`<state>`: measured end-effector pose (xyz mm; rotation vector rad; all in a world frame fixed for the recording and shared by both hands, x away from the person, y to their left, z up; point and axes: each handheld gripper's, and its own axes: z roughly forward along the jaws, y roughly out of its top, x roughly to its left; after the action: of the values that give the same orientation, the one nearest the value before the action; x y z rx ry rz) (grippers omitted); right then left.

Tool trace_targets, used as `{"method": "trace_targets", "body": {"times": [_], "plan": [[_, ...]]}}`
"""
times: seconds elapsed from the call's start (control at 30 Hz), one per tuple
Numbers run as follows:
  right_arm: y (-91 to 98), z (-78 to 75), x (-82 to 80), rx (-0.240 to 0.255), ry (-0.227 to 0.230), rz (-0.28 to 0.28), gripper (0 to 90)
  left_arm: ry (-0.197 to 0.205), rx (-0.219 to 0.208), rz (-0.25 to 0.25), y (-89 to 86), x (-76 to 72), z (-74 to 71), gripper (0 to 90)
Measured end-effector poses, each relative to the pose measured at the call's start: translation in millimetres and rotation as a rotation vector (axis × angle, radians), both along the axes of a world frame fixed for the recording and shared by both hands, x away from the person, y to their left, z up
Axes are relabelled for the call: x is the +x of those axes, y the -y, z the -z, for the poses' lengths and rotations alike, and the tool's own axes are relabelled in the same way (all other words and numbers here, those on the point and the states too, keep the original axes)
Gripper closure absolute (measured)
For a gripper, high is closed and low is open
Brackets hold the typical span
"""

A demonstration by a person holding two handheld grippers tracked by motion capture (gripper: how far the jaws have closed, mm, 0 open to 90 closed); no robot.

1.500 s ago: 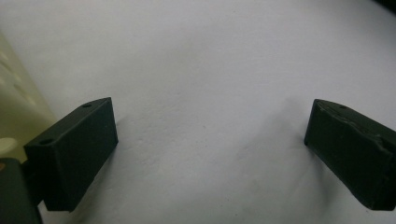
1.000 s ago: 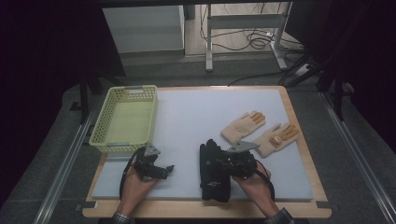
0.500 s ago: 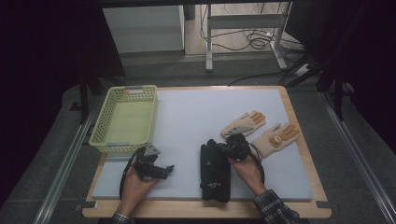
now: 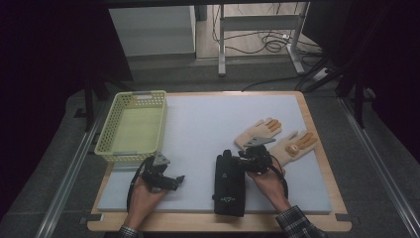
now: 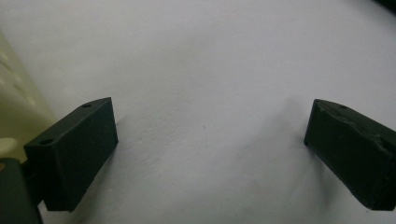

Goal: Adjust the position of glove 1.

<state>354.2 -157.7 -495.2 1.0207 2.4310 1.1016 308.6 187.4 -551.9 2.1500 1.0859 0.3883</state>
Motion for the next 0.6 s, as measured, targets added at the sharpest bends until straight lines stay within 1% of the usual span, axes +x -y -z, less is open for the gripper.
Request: {"method": "trace_targets", "body": {"times": [0.07, 0.13, 0.27, 0.3, 0.43, 0.6], "plan": [[6.8, -3.6, -6.6, -0.012, 0.003, -0.007, 65.0, 0.002, -0.006, -0.004, 0.4, -0.1, 0.2, 2.7], [15.3, -4.9, -14.8, 0.001, -0.011, -0.015, 71.5, 0.0, 0.0, 0.0, 0.0, 0.0, 0.0, 2.7], [30.0, -2.9, -32.7, -0.012, -0.03, -0.04, 84.9, 0.0, 0.0, 0.0, 0.1, 0.0, 0.0, 2.7], [33.3, -1.4, -37.3, -0.014, -0.034, -0.047, 87.1, 0.0, -0.001, 0.0, 0.0, 0.0, 0.0, 2.7], [41.8, 8.7, -53.6, -0.009, -0.066, -0.071, 88.6, -0.002, -0.008, -0.006, 0.1, -0.2, 0.1, 2.9], [40.0, 20.2, -71.7, -0.008, -0.091, -0.113, 88.5, -0.002, -0.011, -0.008, 0.3, -0.2, 0.1, 3.0]]}}
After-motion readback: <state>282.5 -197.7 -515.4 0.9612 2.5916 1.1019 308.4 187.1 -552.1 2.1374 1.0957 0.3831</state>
